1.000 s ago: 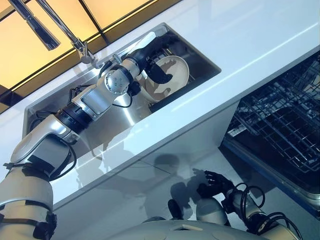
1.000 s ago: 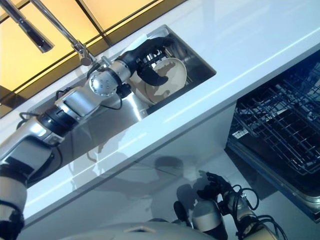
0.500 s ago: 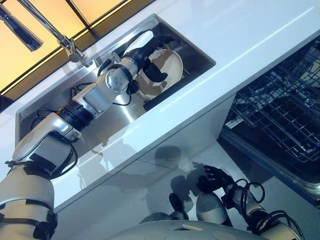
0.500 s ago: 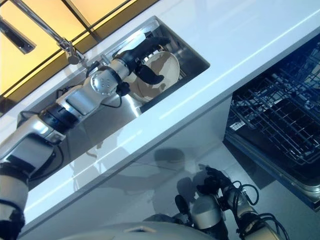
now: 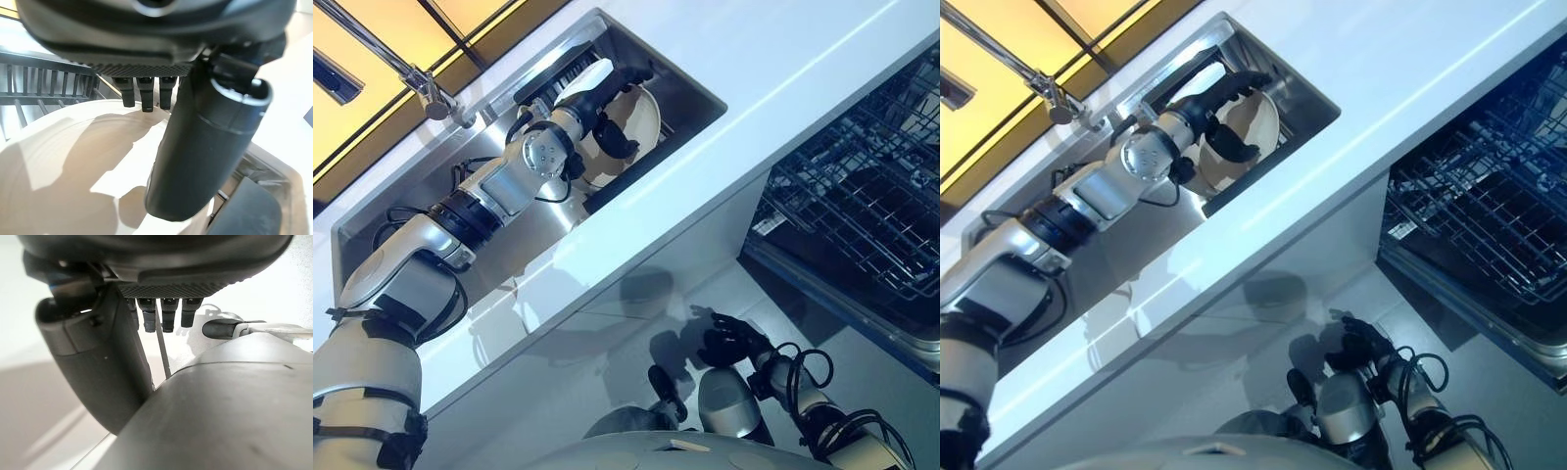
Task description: Pick up plates and place into dishwasher.
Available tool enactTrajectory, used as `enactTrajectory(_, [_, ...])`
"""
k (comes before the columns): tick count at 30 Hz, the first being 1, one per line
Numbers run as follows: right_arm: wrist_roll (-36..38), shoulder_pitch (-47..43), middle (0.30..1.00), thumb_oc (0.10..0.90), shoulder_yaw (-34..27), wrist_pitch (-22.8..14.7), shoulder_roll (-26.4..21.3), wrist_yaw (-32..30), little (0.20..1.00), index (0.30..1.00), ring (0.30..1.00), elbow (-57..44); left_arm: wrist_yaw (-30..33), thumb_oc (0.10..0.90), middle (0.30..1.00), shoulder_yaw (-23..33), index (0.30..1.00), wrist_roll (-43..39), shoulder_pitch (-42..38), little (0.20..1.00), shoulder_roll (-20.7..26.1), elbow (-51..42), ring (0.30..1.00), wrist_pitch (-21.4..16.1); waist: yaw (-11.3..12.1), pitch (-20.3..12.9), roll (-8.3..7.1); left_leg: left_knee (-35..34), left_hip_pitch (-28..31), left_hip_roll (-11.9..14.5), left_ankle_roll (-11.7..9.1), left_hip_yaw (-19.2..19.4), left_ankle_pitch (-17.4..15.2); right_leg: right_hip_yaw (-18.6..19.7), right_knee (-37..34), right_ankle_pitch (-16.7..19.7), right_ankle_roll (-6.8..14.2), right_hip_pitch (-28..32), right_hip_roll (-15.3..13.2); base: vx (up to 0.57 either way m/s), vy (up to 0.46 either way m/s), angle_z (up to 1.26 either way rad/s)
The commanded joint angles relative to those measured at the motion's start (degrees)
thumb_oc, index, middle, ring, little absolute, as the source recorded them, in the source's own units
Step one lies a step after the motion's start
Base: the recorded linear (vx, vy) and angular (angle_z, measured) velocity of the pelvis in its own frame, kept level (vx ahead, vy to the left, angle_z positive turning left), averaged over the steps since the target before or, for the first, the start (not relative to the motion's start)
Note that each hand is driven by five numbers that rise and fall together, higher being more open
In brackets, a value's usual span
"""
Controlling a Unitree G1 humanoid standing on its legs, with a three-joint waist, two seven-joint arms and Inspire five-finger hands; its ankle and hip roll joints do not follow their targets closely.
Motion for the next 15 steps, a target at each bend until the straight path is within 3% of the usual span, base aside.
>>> enactTrajectory(1, [-4.23,5.74,0.9,0.8,3.0,1.16,-1.46,0.44,0.9,0.9,0.9,2.12,1.14,0.8,0.9,2.11,0.9,1.58,-8.33,0.9,0.15,4.37,0.9,-1.31,-1.63,-2.98,-0.97,0.36,-1.42,-2.37,-0.33,0.56,-0.87,1.39,5.27,-2.73,3.61,-3.29,-1.03,0.0,0.0,0.0])
enactTrajectory(15, [-4.54,4.96,0.9,0.8,2.95,1.65,-2.66,0.9,0.9,0.9,0.9,-0.43,-0.1,0.8,0.9,0.6,0.9,4.8,-9.52,0.9,-0.23,5.79,0.9,-1.04,-2.74,-1.09,-0.75,0.36,-2.42,-2.3,-0.61,0.98,-0.24,1.61,5.52,-2.66,3.48,-4.41,-1.17,-0.01,-0.003,-0.02])
